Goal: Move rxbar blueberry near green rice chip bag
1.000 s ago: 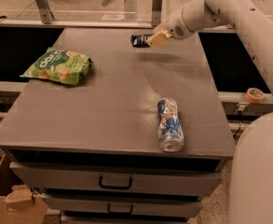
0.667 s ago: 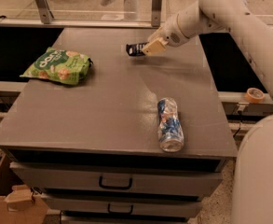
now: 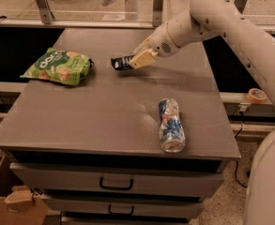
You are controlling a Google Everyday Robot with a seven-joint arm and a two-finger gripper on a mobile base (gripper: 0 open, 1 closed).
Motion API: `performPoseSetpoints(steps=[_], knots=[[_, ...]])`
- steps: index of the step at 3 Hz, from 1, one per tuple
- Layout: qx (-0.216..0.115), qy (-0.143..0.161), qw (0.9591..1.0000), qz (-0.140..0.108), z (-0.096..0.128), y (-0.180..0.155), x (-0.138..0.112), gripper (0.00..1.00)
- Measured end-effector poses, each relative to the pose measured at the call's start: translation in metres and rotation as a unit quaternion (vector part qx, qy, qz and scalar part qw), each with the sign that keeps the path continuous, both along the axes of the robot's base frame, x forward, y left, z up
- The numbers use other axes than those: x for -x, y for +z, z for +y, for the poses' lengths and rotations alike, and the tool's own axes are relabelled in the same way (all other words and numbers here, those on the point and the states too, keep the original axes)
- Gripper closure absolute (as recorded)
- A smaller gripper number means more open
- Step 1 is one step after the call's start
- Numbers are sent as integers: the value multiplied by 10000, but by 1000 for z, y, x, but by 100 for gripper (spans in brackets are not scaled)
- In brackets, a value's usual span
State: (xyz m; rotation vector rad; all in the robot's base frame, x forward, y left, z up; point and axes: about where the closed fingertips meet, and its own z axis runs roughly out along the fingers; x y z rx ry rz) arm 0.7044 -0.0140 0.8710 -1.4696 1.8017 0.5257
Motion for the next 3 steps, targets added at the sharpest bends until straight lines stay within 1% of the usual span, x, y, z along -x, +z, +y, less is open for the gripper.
performPoseSetpoints(steps=[1, 2, 3], knots=[[-215, 396, 9989, 158, 34, 8, 27, 100], [-301, 635, 9972, 247, 59, 9, 41, 85], [-378, 772, 9957, 331, 79, 5, 48, 61]])
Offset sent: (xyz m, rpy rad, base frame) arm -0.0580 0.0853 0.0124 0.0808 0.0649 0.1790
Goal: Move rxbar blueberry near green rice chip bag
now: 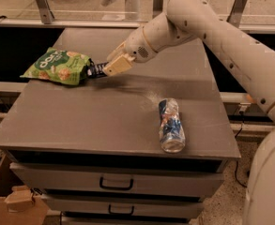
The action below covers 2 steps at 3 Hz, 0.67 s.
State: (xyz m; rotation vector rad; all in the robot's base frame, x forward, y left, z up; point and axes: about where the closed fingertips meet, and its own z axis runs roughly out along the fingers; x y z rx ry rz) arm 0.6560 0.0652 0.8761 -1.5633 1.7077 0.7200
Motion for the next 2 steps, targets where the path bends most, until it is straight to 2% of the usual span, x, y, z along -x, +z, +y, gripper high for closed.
performPoseSetpoints(steps=[1, 2], knots=[[-45, 64, 10000, 58, 12, -4, 2, 38], [-25, -29, 10000, 22, 10, -6, -6, 14]])
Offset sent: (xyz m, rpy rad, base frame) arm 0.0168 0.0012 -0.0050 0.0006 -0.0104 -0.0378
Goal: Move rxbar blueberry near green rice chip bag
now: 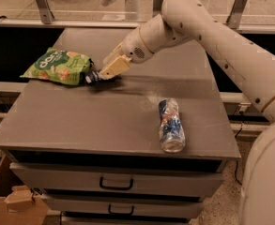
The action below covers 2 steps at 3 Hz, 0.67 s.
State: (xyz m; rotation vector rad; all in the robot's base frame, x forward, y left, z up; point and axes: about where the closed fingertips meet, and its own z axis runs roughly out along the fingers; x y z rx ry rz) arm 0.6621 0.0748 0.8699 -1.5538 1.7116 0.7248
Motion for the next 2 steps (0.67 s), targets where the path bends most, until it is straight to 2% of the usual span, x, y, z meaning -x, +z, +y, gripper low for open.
performPoseSetpoints(steps=[1, 2], knots=[[28, -243, 9996, -150, -15, 6, -17, 0], [85, -729, 9965, -395, -49, 20, -47, 0]])
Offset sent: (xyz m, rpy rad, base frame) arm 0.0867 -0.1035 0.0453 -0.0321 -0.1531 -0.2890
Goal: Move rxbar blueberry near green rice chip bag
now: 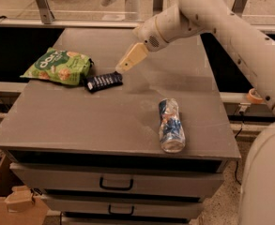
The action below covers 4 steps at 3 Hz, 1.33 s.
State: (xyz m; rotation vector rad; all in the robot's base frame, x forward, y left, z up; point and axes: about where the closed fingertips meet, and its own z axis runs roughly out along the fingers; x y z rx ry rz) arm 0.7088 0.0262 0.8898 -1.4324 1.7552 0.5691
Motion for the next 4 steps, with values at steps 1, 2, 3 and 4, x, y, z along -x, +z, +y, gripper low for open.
performPoseSetpoints(steps=[1, 2, 3, 4], knots=[[-51, -1156, 9918, -547, -95, 46, -56, 0], [-247, -2091, 9707, -1157, -179, 98, -87, 0], [-203, -2973, 9334, -1998, -266, 165, -95, 0], [-236, -3030, 9289, -2118, -269, 174, -99, 0]])
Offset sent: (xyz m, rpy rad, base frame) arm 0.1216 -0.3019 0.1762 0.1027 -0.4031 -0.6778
